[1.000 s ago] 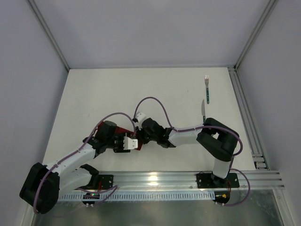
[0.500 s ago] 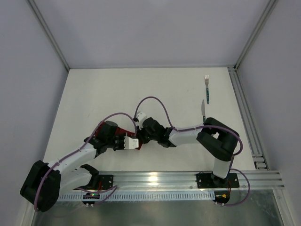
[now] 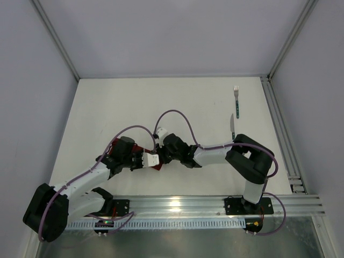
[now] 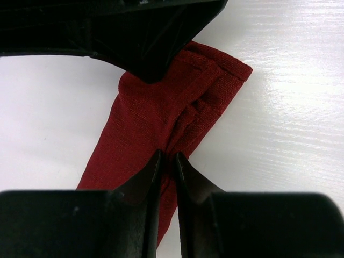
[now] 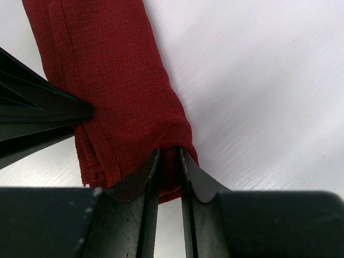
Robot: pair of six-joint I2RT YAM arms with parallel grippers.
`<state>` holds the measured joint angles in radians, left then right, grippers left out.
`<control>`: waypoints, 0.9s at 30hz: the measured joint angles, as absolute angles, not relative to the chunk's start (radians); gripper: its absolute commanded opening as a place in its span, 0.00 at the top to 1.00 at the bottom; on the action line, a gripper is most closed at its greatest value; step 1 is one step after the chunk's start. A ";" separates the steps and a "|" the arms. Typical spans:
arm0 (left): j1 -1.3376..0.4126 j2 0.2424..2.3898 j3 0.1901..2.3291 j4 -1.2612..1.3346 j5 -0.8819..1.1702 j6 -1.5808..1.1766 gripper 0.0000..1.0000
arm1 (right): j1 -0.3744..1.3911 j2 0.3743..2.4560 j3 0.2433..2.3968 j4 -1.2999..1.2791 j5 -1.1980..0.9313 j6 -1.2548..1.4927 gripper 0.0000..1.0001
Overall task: Fold the napkin into a case and place the utensils inside
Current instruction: Stuff the top corner of the square-folded napkin into the folded napkin.
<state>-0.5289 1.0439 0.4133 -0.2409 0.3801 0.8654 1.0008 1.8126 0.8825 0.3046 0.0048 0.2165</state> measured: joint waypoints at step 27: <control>-0.529 1.044 0.424 -0.234 0.369 0.811 0.90 | 0.998 1.813 0.883 0.305 -0.010 0.216 0.76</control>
<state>-0.5289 1.0443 0.4244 -0.2344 0.3695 0.8112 0.9981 1.8126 0.8825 0.3050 -0.0105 0.2165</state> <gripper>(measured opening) 0.160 0.237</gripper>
